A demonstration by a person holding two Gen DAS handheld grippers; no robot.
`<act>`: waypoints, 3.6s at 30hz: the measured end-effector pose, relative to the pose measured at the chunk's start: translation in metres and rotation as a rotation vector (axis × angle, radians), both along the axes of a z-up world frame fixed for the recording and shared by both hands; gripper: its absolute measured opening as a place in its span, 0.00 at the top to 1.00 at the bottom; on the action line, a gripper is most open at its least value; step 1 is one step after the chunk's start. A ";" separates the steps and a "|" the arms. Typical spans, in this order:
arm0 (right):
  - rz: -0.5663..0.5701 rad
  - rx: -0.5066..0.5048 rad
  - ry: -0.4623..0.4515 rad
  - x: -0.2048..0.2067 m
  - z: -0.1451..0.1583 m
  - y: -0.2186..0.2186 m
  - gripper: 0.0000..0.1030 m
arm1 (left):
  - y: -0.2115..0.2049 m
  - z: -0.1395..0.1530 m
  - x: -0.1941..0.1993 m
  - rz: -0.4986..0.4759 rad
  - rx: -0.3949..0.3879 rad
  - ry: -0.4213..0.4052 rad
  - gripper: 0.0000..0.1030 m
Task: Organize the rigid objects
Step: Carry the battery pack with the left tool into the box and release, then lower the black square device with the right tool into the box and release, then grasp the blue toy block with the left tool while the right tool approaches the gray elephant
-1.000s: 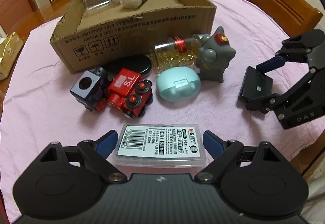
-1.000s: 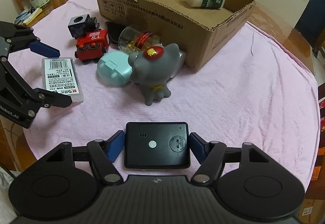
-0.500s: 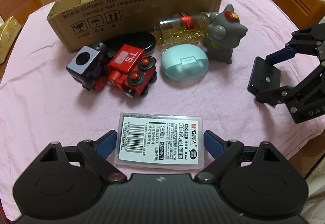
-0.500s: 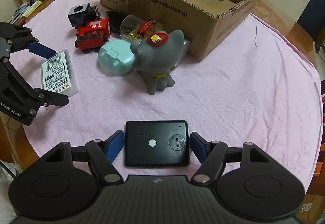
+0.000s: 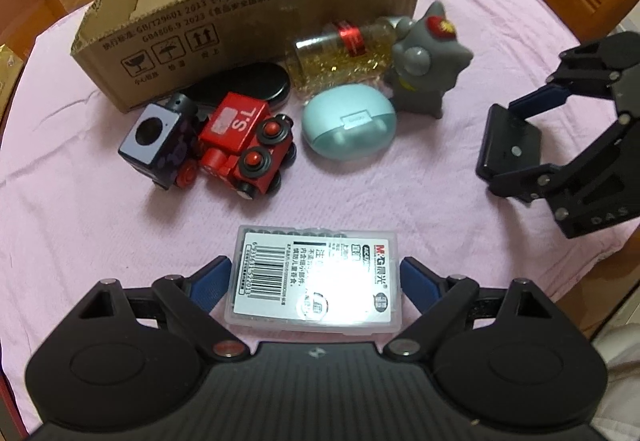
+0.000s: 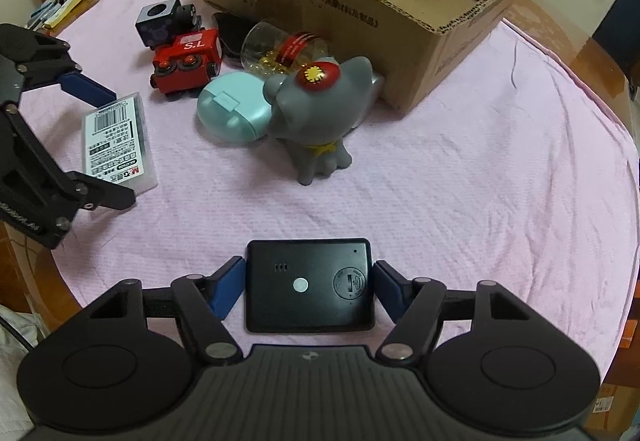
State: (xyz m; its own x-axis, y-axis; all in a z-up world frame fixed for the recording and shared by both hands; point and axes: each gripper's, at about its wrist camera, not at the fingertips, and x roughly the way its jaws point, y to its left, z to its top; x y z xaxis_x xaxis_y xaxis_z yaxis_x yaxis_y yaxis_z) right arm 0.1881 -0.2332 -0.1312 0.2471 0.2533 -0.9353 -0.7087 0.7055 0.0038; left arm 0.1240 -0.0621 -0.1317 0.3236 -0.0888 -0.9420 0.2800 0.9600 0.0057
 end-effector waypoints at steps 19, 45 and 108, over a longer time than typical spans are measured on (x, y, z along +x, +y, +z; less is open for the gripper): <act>0.028 0.018 -0.045 0.001 0.039 -0.001 0.29 | 0.009 0.056 0.003 -0.049 -0.006 -0.115 0.13; 0.121 0.078 -0.212 0.073 0.131 0.036 0.28 | 0.038 0.108 0.166 0.032 0.029 -0.342 0.13; -0.490 0.060 -0.147 0.049 0.042 0.025 0.00 | 0.092 0.021 0.065 0.163 -0.008 -0.235 0.02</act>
State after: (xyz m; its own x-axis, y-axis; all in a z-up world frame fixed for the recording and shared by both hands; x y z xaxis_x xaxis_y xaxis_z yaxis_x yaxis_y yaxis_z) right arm 0.2373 -0.2077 -0.0895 0.4779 0.1273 -0.8691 -0.2912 0.9565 -0.0200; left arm 0.1890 0.0304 -0.1108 0.5436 -0.0251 -0.8390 0.1138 0.9925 0.0440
